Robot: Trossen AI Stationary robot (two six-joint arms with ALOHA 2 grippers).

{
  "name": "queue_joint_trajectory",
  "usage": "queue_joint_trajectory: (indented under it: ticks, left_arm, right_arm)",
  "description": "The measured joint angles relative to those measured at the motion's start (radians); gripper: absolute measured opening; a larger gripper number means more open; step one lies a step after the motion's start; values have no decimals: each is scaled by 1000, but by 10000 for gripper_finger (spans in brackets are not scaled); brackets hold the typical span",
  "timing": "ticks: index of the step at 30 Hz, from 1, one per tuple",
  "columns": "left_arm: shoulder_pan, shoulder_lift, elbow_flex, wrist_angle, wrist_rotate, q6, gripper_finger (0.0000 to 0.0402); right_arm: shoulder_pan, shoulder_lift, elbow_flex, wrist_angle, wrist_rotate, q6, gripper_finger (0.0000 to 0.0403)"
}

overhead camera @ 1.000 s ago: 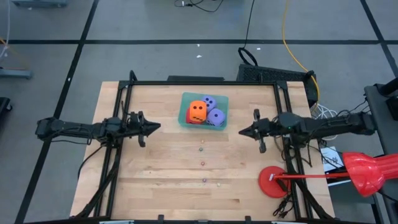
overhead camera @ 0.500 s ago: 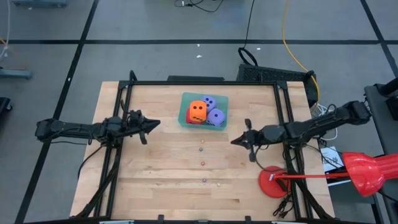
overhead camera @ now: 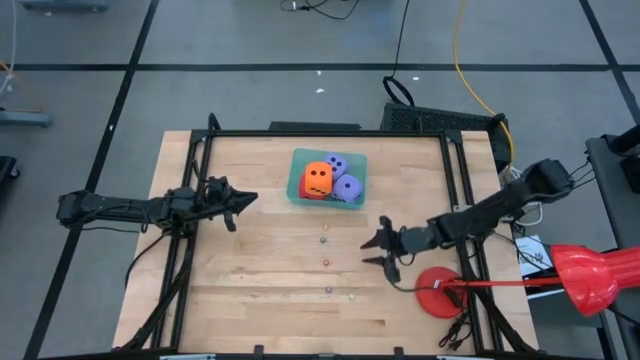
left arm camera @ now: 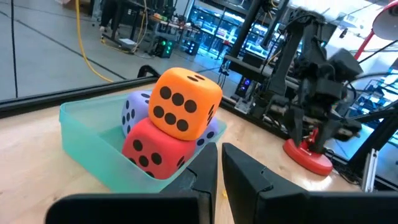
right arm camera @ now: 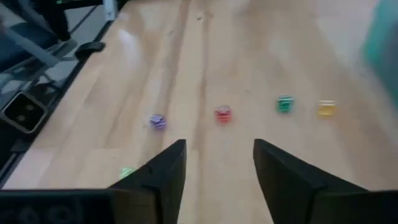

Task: Pick & Place Dice
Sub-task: Put the small light green dice into the blue bin

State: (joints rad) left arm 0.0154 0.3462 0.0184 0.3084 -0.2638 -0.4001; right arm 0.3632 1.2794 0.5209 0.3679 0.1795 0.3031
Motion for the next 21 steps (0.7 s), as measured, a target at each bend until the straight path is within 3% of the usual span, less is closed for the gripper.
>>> queue_joint_trajectory:
  ticks: [8,21]
  left_arm:
    - [1,0,0,5,0,24,33]
    - [1,0,0,4,0,31,33]
  right_arm:
    - [89,176,0,159,5,-43,188]
    - [137,297,14,270,6,-86,185]
